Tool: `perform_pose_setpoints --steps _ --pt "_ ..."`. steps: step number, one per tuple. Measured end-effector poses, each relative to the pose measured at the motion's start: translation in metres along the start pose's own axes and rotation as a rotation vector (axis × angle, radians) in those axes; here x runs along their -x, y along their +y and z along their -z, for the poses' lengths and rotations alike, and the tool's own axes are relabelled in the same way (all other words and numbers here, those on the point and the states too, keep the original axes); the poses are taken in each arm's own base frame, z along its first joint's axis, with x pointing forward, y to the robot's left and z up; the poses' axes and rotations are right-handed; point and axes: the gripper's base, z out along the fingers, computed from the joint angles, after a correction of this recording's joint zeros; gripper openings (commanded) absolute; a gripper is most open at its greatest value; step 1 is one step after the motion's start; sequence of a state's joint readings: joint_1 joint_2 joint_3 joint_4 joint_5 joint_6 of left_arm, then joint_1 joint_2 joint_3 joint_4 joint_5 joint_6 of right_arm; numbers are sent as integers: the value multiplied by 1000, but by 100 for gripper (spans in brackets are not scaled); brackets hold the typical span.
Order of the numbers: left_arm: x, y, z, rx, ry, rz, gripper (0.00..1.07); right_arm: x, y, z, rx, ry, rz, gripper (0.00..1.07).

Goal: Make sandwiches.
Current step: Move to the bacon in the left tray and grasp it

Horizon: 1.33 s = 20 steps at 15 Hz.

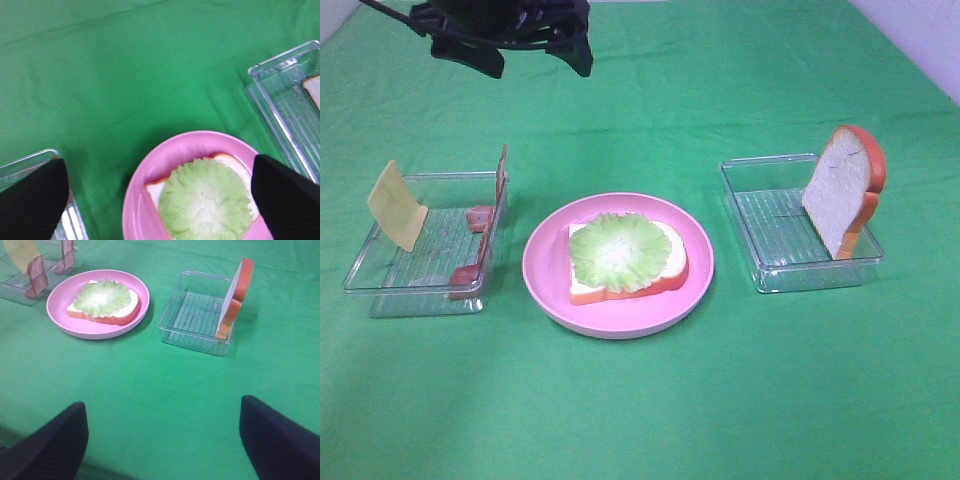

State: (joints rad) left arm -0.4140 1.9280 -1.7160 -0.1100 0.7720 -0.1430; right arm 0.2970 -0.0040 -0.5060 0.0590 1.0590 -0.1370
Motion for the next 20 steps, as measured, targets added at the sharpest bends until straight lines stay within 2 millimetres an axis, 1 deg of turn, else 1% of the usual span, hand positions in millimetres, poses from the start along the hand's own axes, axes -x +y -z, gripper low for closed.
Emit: perform_pose_setpoints --steps 1,3,5,6,8,9,10,12,14,16,17,18,20 --pt "2 3 6 46 30 26 94 0 0 0 0 0 0 76" --pt "0 7 10 108 78 48 93 0 0 0 0 0 0 76" --pt "-3 13 9 156 108 67 91 0 0 0 0 0 0 76" --pt "-4 18 5 180 128 102 91 0 0 0 0 0 0 76" --pt "-9 30 -8 212 173 151 90 0 0 0 0 0 0 76" --pt "-11 36 -15 226 190 164 88 0 0 0 0 0 0 76" --pt "-15 40 -28 235 217 176 82 0 0 0 0 0 0 76" --pt "-18 47 -45 241 245 201 81 0 0 0 0 0 0 76" --pt "-18 56 -57 244 258 227 81 0 0 0 0 0 0 76" --pt "-18 61 -68 237 272 252 74 0 0 0 0 0 0 76" --pt "-19 60 -75 227 282 263 71 0 0 0 0 0 0 76" --pt "-21 60 -82 211 294 280 71 0 0 0 0 0 0 76" --pt "-25 60 -89 209 311 287 71 0 0 0 0 0 0 76"
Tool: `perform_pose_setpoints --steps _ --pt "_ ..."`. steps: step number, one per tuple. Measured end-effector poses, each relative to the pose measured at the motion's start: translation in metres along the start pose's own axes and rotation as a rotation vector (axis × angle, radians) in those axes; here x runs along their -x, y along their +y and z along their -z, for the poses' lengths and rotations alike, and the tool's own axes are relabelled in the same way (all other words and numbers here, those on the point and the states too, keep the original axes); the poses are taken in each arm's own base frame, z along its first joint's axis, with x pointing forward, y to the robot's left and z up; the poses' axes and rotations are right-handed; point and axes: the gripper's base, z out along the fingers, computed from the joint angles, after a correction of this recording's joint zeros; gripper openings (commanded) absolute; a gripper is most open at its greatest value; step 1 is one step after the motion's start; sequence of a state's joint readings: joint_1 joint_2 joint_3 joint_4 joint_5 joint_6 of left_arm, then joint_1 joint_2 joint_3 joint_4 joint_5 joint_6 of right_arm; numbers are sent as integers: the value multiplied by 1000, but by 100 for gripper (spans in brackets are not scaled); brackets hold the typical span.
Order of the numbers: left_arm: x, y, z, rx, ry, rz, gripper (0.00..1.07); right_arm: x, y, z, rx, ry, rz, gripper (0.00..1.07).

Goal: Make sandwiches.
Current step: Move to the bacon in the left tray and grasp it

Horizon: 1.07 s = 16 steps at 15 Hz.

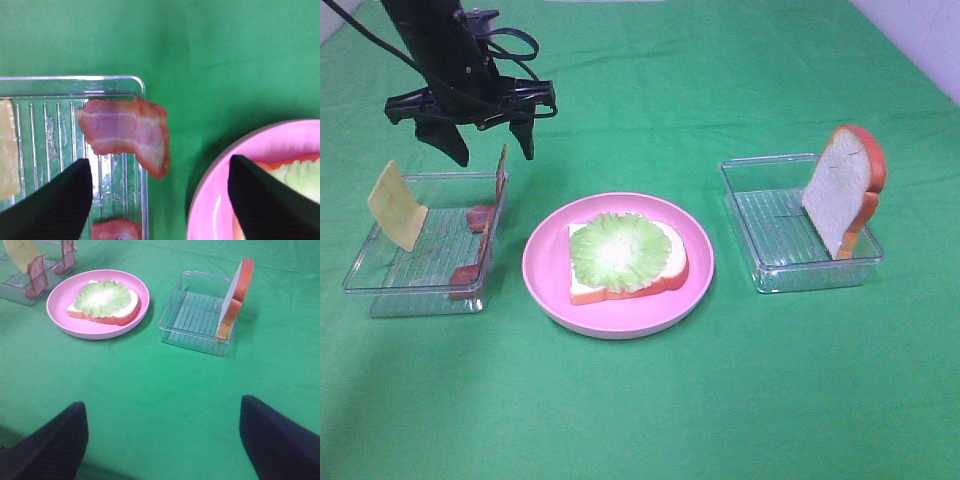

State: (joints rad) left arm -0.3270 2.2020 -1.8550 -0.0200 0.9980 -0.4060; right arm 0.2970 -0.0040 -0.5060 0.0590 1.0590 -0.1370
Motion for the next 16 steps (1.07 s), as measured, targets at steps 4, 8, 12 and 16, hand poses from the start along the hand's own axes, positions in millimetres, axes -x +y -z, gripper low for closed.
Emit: perform_pose_setpoints --steps 4,8,12,16 --pt "-2 1 -13 9 25 2 67 0 0 0 0 0 -1 76" --pt "-1 1 -14 10 19 -1 53 0 0 0 0 0 -1 76" --pt "0 2 -14 24 14 -11 42 0 0 0 0 0 -2 76" --pt "0 3 -14 31 7 -17 18 0 0 0 0 0 -2 76"
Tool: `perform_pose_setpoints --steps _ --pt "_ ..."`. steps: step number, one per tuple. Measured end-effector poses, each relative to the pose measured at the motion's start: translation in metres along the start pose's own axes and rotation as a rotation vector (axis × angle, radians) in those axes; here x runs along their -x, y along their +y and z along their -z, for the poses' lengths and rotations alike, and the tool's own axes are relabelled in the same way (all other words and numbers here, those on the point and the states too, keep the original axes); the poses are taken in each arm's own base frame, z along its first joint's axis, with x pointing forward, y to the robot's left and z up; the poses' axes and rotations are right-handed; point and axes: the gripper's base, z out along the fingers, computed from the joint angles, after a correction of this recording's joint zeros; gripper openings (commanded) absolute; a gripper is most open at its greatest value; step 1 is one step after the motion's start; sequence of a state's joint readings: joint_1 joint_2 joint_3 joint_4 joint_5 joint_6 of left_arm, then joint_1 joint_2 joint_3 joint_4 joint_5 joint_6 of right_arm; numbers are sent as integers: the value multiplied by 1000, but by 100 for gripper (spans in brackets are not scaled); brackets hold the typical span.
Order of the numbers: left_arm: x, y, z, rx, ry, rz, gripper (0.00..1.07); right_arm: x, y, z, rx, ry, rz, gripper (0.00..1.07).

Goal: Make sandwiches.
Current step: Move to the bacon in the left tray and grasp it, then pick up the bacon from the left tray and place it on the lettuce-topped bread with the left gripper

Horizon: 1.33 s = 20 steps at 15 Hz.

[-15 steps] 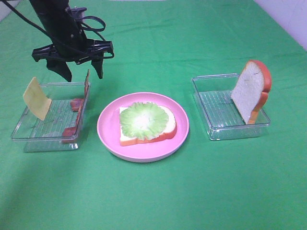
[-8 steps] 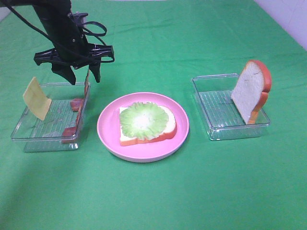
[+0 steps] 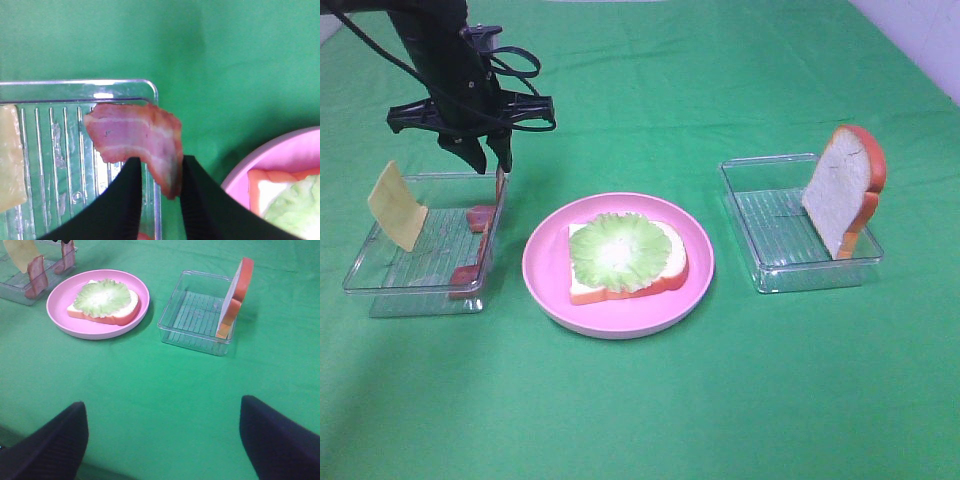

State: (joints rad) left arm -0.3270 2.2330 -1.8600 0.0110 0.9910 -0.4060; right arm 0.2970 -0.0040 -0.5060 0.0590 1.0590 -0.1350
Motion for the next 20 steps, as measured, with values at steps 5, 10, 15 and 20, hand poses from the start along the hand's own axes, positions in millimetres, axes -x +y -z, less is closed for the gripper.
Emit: perform_pose_setpoints --steps 5,10,15,20 --pt "1 0 0 -2 -6 -1 6 0 0 0 0 0 0 76" --pt "1 0 0 -4 -12 -1 0 0 0 0 0 0 0 76" --pt "8 -4 17 -13 -8 -25 0 0 0 0 0 0 0 76" --pt "17 -21 68 -194 -68 -39 0 0 0 0 0 0 0 76"
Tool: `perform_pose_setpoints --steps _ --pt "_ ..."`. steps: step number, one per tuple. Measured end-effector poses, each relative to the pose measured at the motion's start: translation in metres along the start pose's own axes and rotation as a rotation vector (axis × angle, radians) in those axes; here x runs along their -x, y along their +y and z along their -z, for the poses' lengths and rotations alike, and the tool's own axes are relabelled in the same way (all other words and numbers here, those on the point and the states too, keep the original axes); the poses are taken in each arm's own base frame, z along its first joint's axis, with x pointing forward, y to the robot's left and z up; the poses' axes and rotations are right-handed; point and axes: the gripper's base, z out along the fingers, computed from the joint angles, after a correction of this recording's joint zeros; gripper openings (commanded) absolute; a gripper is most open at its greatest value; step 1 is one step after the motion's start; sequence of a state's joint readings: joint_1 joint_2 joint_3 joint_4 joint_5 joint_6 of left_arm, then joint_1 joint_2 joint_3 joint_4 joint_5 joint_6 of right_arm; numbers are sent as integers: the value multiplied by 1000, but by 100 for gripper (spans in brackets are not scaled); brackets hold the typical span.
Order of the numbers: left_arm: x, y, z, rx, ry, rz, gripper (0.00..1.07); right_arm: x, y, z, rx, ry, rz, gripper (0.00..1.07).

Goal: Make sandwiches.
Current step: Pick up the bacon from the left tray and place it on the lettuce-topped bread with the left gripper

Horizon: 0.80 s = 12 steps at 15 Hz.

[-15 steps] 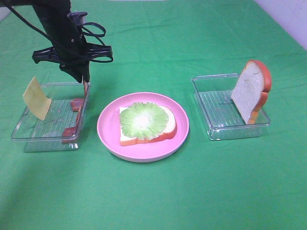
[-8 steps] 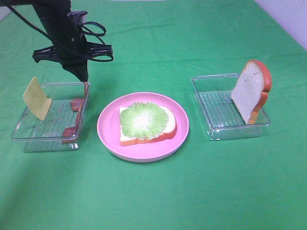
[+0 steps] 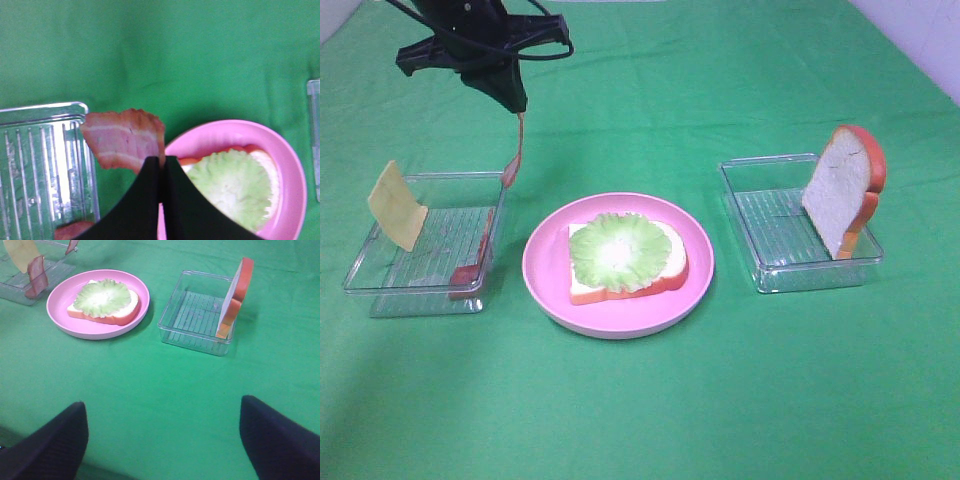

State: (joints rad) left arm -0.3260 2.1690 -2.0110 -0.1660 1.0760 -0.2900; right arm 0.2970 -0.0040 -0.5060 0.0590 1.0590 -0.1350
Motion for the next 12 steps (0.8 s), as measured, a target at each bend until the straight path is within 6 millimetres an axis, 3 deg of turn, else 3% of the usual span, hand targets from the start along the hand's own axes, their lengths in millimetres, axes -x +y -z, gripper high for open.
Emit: perform_pose_setpoints --steps 7,12 --pt "-4 -34 14 -314 9 -48 0 0 0 0 0 0 0 76" --pt "-23 -79 13 -422 30 -131 0 0 0 0 0 0 0 76"
